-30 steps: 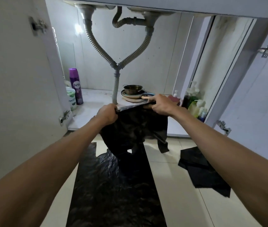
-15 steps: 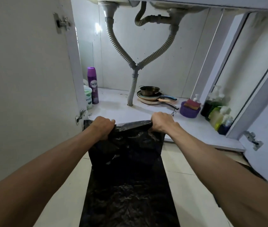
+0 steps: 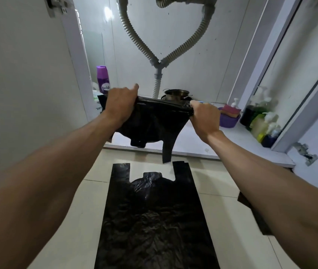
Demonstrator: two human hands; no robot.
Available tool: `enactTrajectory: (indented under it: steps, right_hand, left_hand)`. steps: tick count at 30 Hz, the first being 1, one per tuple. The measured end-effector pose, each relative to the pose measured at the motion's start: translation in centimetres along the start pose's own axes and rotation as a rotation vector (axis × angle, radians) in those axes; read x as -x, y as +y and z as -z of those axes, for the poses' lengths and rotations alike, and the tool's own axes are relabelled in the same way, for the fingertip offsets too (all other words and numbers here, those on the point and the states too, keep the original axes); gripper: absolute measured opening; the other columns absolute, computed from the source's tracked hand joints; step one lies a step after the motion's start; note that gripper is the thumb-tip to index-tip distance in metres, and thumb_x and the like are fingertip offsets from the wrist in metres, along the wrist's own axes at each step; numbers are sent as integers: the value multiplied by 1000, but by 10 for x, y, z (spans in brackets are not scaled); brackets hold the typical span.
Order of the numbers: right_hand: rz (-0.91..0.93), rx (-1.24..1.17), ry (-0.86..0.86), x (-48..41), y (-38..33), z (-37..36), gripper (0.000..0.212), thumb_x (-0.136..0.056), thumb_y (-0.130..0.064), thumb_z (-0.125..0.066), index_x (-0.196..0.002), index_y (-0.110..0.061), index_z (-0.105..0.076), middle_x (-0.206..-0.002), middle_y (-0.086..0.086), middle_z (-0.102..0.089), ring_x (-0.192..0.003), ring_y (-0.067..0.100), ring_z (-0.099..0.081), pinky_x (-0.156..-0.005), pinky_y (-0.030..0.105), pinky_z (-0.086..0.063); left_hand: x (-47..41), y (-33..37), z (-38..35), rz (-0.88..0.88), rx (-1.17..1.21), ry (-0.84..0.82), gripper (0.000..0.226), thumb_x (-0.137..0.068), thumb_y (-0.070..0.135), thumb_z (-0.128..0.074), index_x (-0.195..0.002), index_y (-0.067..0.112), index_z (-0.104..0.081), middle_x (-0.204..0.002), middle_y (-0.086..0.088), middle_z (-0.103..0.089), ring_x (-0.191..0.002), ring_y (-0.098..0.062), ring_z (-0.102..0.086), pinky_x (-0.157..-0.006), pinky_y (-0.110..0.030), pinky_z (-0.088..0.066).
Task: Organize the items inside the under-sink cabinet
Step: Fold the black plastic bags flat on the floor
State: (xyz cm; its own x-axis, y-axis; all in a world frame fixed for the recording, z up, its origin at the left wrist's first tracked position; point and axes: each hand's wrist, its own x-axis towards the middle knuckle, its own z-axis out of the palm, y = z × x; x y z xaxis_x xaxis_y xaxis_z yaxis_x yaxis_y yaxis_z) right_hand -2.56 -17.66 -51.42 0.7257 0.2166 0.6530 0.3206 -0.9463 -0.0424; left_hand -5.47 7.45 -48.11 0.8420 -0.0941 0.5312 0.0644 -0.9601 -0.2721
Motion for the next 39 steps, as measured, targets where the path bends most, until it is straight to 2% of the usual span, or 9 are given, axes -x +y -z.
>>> enactTrajectory:
  steps: [5, 14, 18, 22, 26, 30, 33, 37, 39]
  right_hand:
    - [41, -39, -57, 42, 8, 13, 16, -83, -2, -50, -77, -15, -58, -65, 4, -53, -60, 28, -48, -48, 30, -16]
    - [-3, -51, -623, 182, -8, -26, 21, -82, -7, -55, -97, -21, -48, -89, 1, -61, -88, 29, -62, -71, 35, -40]
    - [-71, -83, -830, 209, -1, -27, 31, -81, -2, -53, -100, -25, -59, -103, 0, -65, -103, 25, -60, -90, 40, -39]
    - [-156, -135, -1024, 234, 15, -33, 43, -82, -9, -55, -120, -24, -65, -120, 3, -65, -111, 26, -60, -85, 32, -45]
    - [-300, -210, -1219, 256, 26, -32, 27, -73, -11, -65, -95, -24, -72, -93, 3, -67, -86, 24, -63, -70, 27, -46]
    - [-346, -169, -1430, 264, 33, -29, 30, -65, -17, -78, -95, -18, -76, -95, 5, -71, -91, 26, -69, -85, 42, -58]
    - [-341, -91, -1525, 267, 31, -25, 42, -66, -25, -80, -107, -23, -73, -104, 5, -73, -93, 26, -70, -85, 42, -56]
    - [-339, -71, -1542, 269, 28, -21, 45, -63, -28, -80, -107, -24, -73, -108, 4, -71, -97, 26, -68, -88, 45, -55]
    - [-320, -51, -1557, 270, 25, -18, 50, -60, -31, -81, -109, -24, -72, -113, 3, -69, -101, 27, -65, -89, 45, -55]
  left_hand:
    - [44, 20, -6, -106, -3, -97, 36, -88, 11, -56, -124, 8, -48, -93, -13, -69, -83, -32, -66, -60, -35, -35]
    - [159, 59, -46, -246, -32, -698, 45, -89, 27, -57, -130, 15, -45, -121, -10, -62, -112, -28, -60, -88, -36, -48]
    - [197, 70, -50, -275, -13, -844, 35, -92, 19, -50, -127, 14, -55, -125, -10, -61, -115, -27, -60, -94, -37, -47]
    - [229, 77, -55, -273, 15, -942, 36, -92, 21, -50, -126, 9, -54, -128, -12, -59, -118, -29, -58, -96, -38, -46]
    - [248, 88, -54, -280, 52, -1024, 39, -91, 22, -55, -127, 7, -52, -130, -14, -57, -120, -30, -56, -98, -38, -45]
    - [257, 94, -48, -244, 114, -1115, 48, -88, 22, -61, -131, 6, -48, -136, -15, -52, -124, -31, -53, -100, -36, -45]
    - [263, 98, -42, -217, 118, -1236, 51, -78, 17, -73, -125, 3, -58, -126, -14, -61, -111, -26, -62, -90, -34, -50]
    - [269, 100, -33, -183, 96, -1463, 34, -79, 15, -73, -110, 1, -66, -70, -9, -59, -64, -23, -57, -70, -30, -49]
    - [274, 101, -33, -169, 94, -1587, 37, -85, 15, -69, -118, 1, -62, -82, -13, -62, -70, -24, -60, -76, -32, -52]
